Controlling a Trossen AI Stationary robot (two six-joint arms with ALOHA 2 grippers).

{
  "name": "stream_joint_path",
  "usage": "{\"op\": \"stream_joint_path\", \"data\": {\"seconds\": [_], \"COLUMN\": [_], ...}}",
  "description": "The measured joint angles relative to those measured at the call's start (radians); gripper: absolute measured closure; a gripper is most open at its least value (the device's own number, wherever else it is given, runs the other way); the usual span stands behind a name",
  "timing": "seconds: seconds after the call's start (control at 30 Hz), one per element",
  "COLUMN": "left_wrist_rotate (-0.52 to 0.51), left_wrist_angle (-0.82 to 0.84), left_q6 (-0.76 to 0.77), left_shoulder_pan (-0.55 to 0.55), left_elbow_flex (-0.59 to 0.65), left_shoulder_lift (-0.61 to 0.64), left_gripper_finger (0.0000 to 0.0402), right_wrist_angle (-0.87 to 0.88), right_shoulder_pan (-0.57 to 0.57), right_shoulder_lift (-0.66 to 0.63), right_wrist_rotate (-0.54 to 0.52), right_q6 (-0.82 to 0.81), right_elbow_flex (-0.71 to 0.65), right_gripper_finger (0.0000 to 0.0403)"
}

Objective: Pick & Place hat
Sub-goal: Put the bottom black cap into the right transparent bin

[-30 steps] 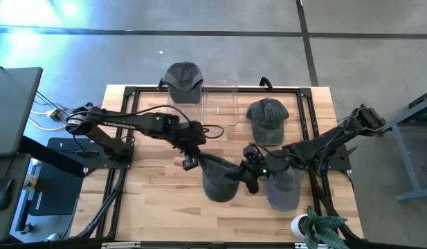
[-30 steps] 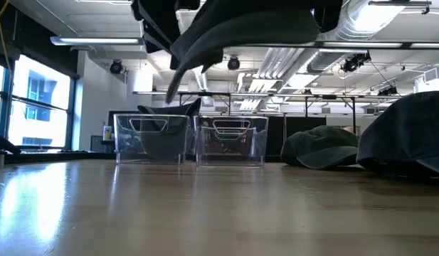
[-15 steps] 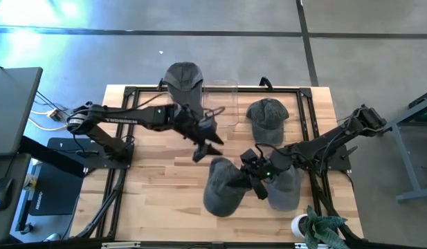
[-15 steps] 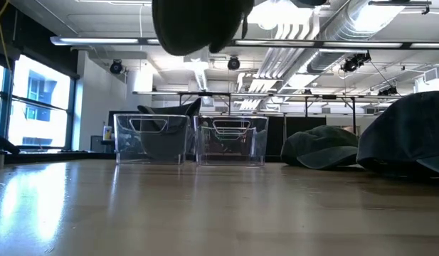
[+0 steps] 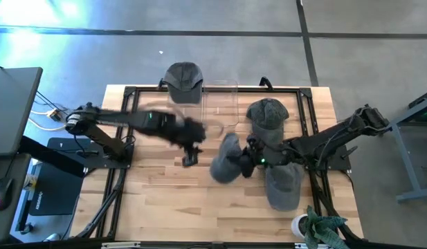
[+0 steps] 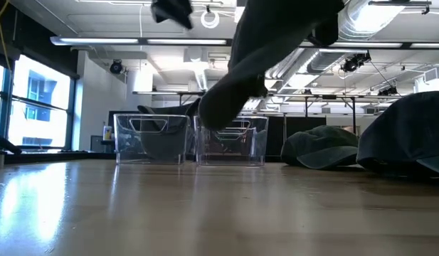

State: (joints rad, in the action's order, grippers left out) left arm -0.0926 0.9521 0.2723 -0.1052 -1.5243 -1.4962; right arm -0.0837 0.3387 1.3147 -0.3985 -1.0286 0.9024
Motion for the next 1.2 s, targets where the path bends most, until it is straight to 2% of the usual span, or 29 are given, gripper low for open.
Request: {"op": "stream_joint_path", "data": {"seconds": [0.07,0.17,0.23,0.37,0.5,0.6,0.7,0.83,1.0,1.13,1.2], "left_wrist_rotate": [-0.101,-0.220,-0.287,-0.384,-0.364,-0.333,-0.331,-0.370,-0.571,-0.704,-0.810], "left_wrist_angle": [-0.023,-0.227,-0.314,-0.610,-0.786,-0.792,-0.770,-0.692,-0.659,-0.723,-0.730], "left_q6": [0.081,0.199,0.226,0.096,-0.106,-0.249,-0.349,-0.519,-0.658,-0.675,-0.659], "left_shoulder_pan": [-0.088,-0.212,-0.285,-0.353,-0.357,-0.346,-0.347,-0.357,-0.367,-0.366,-0.370], "left_elbow_flex": [0.092,0.218,0.292,0.362,0.379,0.352,0.325,0.319,0.318,0.317,0.319], "left_shoulder_lift": [0.045,0.090,0.101,0.094,0.054,0.043,0.043,0.042,-0.025,-0.100,-0.128], "left_gripper_finger": [0.0249,0.0262,0.0265,0.0266,0.0259,0.0232,0.0188,0.0124,0.0074,0.0065,0.0065], "right_wrist_angle": [0.020,0.028,0.005,-0.036,-0.061,-0.062,-0.060,-0.066,-0.071,-0.091,-0.103], "right_shoulder_pan": [-0.008,-0.024,-0.041,-0.071,-0.093,-0.098,-0.098,-0.096,-0.096,-0.096,-0.096], "right_shoulder_lift": [-0.027,-0.066,-0.087,-0.107,-0.114,-0.126,-0.144,-0.164,-0.179,-0.180,-0.180], "right_wrist_rotate": [-0.039,-0.074,-0.071,-0.032,0.021,0.038,0.038,0.038,0.034,0.034,0.035], "right_q6": [-0.018,-0.026,-0.017,0.018,0.051,0.066,0.089,0.112,0.132,0.140,0.140], "right_elbow_flex": [0.000,0.000,0.000,0.000,0.000,0.000,0.000,0.000,0.000,0.000,0.000], "right_gripper_finger": [0.0403,0.0403,0.0403,0.0403,0.0403,0.0403,0.0403,0.0403,0.0403,0.0403,0.0403]}}
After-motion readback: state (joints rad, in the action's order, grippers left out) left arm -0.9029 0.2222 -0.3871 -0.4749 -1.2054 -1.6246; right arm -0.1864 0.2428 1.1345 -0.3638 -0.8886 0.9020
